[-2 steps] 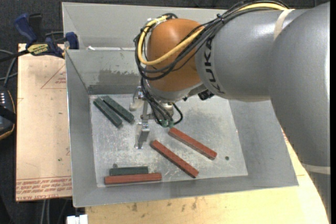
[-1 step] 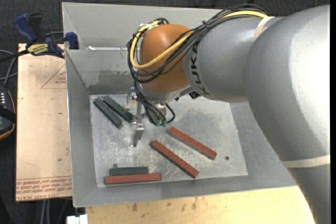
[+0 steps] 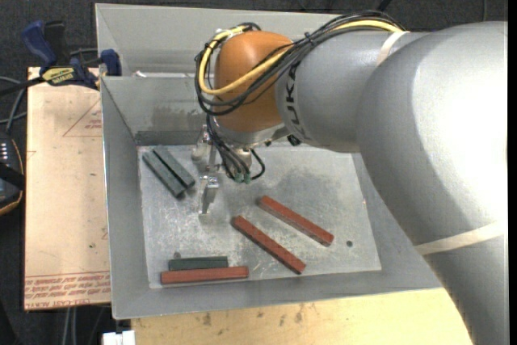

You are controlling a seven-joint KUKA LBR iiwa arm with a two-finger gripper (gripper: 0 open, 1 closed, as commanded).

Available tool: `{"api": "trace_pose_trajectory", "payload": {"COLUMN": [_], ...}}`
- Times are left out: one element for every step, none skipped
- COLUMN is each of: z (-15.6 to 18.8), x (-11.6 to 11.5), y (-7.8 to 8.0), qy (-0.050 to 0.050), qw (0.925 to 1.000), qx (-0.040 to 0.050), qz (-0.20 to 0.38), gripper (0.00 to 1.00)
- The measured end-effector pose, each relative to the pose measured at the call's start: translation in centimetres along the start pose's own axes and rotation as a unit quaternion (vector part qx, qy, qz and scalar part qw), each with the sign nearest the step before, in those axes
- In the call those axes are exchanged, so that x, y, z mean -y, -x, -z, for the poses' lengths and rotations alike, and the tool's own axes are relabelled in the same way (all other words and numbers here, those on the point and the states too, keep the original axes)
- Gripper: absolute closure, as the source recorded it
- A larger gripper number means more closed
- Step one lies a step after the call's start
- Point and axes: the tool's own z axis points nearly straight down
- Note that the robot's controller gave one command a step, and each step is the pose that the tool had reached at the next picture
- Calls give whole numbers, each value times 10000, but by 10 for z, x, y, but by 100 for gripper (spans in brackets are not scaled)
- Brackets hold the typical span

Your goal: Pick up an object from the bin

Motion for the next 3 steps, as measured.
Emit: {"api": "trace_pose_trajectory", "payload": {"z": [-9,-9,108], "x": [-59,-59,-44], "y": [5,5,28], "qy": [-1,0,-21], "qw": [10000,10000,9994], "qx": [14,14,-49], "qz": [87,85,345], "gripper": [100,100,100]}}
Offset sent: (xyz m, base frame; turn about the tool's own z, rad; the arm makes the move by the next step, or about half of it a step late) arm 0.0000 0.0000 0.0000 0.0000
